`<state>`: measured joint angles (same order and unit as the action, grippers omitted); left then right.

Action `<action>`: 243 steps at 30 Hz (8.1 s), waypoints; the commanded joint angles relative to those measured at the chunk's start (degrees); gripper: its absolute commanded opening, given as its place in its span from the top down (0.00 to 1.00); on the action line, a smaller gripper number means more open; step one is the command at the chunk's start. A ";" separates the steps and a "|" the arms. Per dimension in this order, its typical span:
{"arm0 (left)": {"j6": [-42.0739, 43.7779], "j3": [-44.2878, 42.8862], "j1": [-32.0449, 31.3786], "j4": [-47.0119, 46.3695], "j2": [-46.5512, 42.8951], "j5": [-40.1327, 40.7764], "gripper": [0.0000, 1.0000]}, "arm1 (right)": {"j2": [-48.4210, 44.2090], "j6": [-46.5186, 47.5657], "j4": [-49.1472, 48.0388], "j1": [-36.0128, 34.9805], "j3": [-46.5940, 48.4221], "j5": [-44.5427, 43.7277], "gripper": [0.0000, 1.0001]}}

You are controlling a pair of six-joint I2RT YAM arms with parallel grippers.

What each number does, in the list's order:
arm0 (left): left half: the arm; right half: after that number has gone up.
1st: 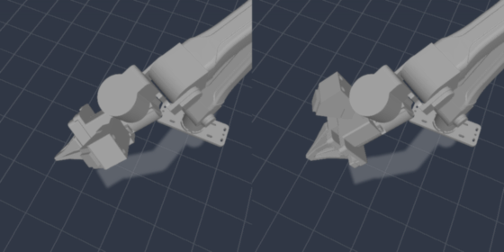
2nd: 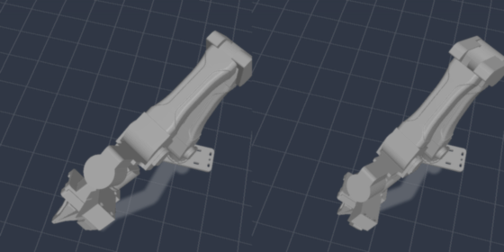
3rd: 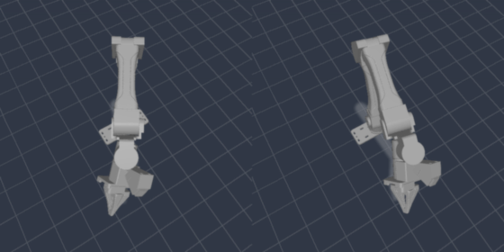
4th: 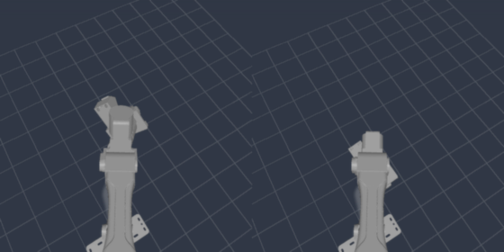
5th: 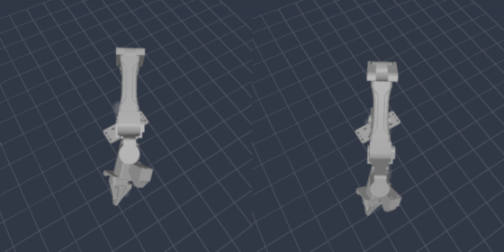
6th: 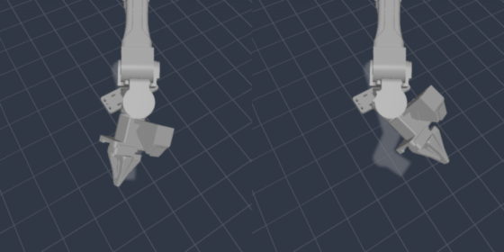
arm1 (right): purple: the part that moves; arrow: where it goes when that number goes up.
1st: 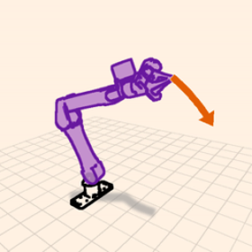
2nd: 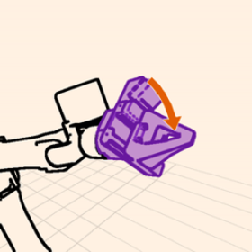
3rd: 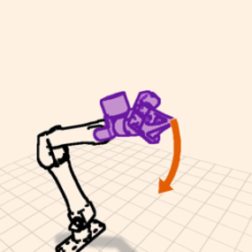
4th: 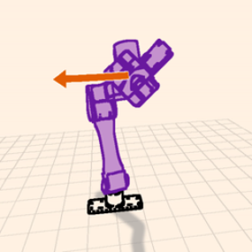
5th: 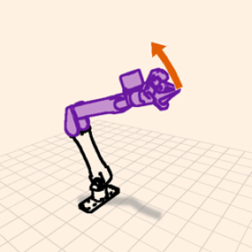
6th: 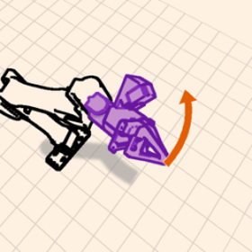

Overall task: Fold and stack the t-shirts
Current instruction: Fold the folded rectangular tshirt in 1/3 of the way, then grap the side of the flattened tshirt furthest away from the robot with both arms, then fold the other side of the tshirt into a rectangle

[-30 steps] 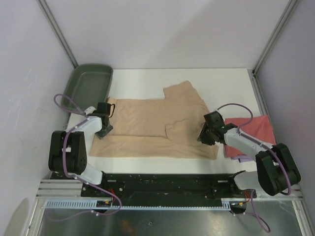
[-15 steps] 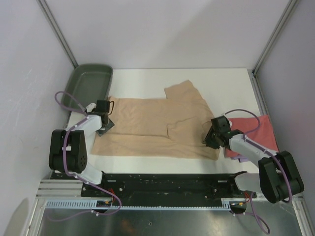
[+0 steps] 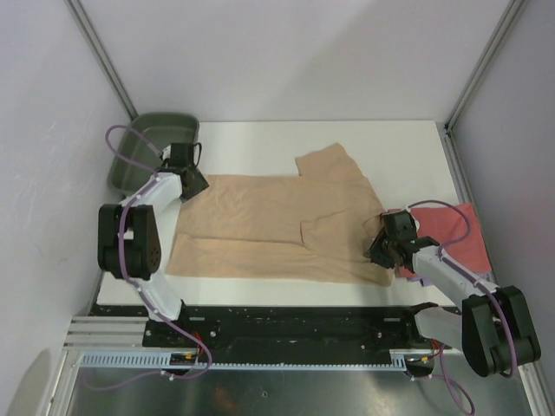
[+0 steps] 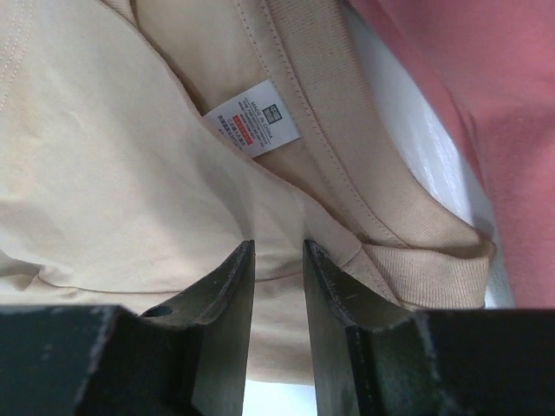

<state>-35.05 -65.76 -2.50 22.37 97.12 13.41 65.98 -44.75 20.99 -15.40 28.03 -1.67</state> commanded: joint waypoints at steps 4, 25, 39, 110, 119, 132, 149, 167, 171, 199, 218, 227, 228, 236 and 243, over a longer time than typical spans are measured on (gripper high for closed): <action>4.10 -10.88 -0.40 -0.86 9.76 0.02 0.49 | -3.71 0.54 8.03 1.26 -2.69 -1.77 0.65; 8.04 -35.63 -0.39 7.31 28.35 9.21 0.54 | -4.78 -0.07 9.35 1.43 -2.76 -0.34 0.65; 5.26 -43.69 -0.20 15.80 33.99 9.73 0.56 | -5.27 0.54 8.69 1.92 -2.72 0.71 0.65; 6.28 -39.80 -0.41 17.98 24.54 8.04 1.00 | 37.18 14.21 -14.56 9.57 47.70 5.46 0.47; 6.21 -39.99 -0.35 17.52 25.02 7.62 1.00 | 52.21 17.12 -14.74 9.82 57.23 10.45 0.45; 6.22 -40.49 -0.12 17.21 25.80 7.73 1.00 | 61.02 16.68 -10.44 8.80 67.12 10.43 0.45; 6.45 -40.20 -0.11 16.60 26.23 6.66 1.00 | 61.41 15.70 -2.27 11.78 68.56 4.56 0.94; 10.11 -49.05 -0.64 11.77 29.42 4.04 1.00 | 50.78 15.81 -0.20 13.17 64.81 4.25 0.98; 10.96 -50.17 -0.58 11.22 29.75 4.08 1.00 | 47.73 15.04 0.02 12.74 62.25 4.89 0.98; 6.24 -23.49 -0.46 9.28 14.56 12.70 1.00 | 14.01 8.54 4.99 2.75 27.17 1.72 1.00; 7.93 -11.74 0.12 6.68 7.62 12.95 1.00 | 9.59 8.40 5.30 0.81 19.02 -1.48 1.00; 7.09 -6.04 0.11 6.05 4.33 12.74 0.95 | 10.74 8.60 4.37 0.77 17.96 -1.34 1.00; 6.96 -5.61 0.12 5.99 4.18 12.67 0.94 | 10.88 8.66 4.30 0.75 17.86 -1.33 1.00; 6.21 -2.95 0.13 5.33 0.74 10.49 0.75 | 11.54 9.45 3.90 1.22 17.24 -0.28 0.92; 6.12 -0.08 0.07 4.16 -3.57 6.73 0.63 | 8.46 10.19 5.02 1.47 17.23 0.49 0.68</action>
<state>-28.45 -66.83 -2.70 28.84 98.15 22.04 77.21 -35.62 25.61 -14.44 45.43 -1.02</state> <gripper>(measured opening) 0.363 0.281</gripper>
